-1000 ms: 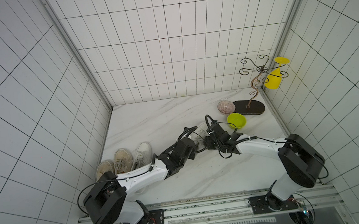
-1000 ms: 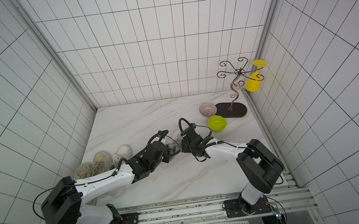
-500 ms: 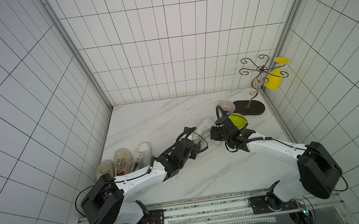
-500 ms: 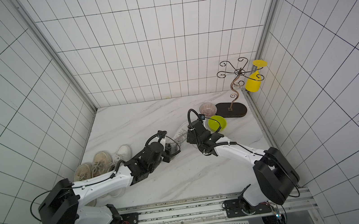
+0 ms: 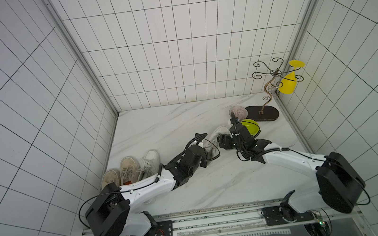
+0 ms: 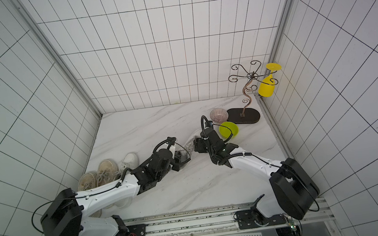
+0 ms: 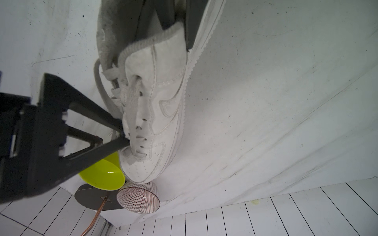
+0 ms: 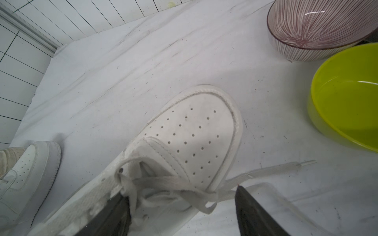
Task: Remove the insole from the shoe
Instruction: Untie the shoelace on the shoe.
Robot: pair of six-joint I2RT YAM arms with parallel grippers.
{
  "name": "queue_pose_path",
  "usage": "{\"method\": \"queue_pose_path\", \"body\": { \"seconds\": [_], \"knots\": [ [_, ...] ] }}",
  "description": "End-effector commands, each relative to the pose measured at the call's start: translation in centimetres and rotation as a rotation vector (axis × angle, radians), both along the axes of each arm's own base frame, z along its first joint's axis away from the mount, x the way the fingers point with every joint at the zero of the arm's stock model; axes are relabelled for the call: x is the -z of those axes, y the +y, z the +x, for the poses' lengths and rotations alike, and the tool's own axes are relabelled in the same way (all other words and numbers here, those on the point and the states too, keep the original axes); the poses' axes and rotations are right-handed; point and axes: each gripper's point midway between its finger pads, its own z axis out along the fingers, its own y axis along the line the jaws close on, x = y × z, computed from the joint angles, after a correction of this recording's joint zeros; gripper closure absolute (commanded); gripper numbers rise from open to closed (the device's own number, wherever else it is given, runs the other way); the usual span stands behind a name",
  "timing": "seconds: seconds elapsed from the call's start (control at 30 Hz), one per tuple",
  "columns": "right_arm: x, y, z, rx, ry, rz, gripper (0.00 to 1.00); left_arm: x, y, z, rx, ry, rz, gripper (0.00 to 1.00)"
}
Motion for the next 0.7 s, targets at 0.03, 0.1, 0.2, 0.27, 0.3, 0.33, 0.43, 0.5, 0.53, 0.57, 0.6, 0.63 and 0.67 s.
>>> {"method": "queue_pose_path", "body": {
  "seconds": [0.03, 0.1, 0.2, 0.27, 0.3, 0.33, 0.43, 0.5, 0.53, 0.57, 0.6, 0.63, 0.67],
  "knots": [
    [2.4, 0.5, -1.0, -0.038, 0.034, -0.01, 0.22, -6.1, -2.4, 0.5, 0.058, -0.132, -0.182, 1.0],
    [2.7, 0.2, -0.6, -0.018, 0.026, -0.025, 0.22, -6.4, -2.8, 0.1, 0.089, -0.134, -0.2, 1.0],
    [2.6, 0.0, 0.1, 0.02, -0.004, -0.01, 0.22, -6.7, -3.3, -0.4, 0.127, -0.144, -0.221, 1.0],
    [1.9, -0.4, 0.6, 0.057, -0.041, -0.002, 0.22, -6.9, -3.6, -0.8, 0.146, -0.155, -0.218, 1.0],
    [1.5, -0.7, 1.0, 0.083, -0.059, -0.005, 0.23, -7.0, -3.8, -1.0, 0.154, -0.16, -0.215, 1.0],
    [1.1, -1.3, 1.4, 0.116, -0.075, -0.013, 0.24, -7.2, -3.9, -1.2, 0.16, -0.166, -0.214, 1.0],
    [0.1, -3.4, 2.5, 0.221, -0.125, -0.055, 0.27, -7.2, -4.1, -1.3, 0.17, -0.169, -0.211, 1.0],
    [-0.7, -4.4, 3.2, 0.259, -0.145, -0.053, 0.3, -6.9, -4.3, -1.3, 0.172, -0.163, -0.2, 1.0],
    [-1.3, -4.7, 3.4, 0.266, -0.156, -0.035, 0.32, -6.6, -4.3, -1.1, 0.166, -0.157, -0.189, 1.0],
    [-2.0, -4.8, 3.6, 0.261, -0.172, -0.011, 0.33, -6.4, -4.4, -1.0, 0.161, -0.153, -0.181, 1.0],
    [-2.7, -4.8, 3.7, 0.245, -0.188, 0.021, 0.33, -6.1, -4.4, -0.8, 0.154, -0.146, -0.169, 1.0],
    [-3.5, -4.5, 3.6, 0.218, -0.204, 0.058, 0.34, -5.8, -4.3, -0.4, 0.136, -0.139, -0.154, 1.0],
    [-4.0, -4.1, 3.5, 0.186, -0.21, 0.079, 0.34, -5.3, -4.2, -0.1, 0.114, -0.129, -0.139, 1.0]
  ]
}}
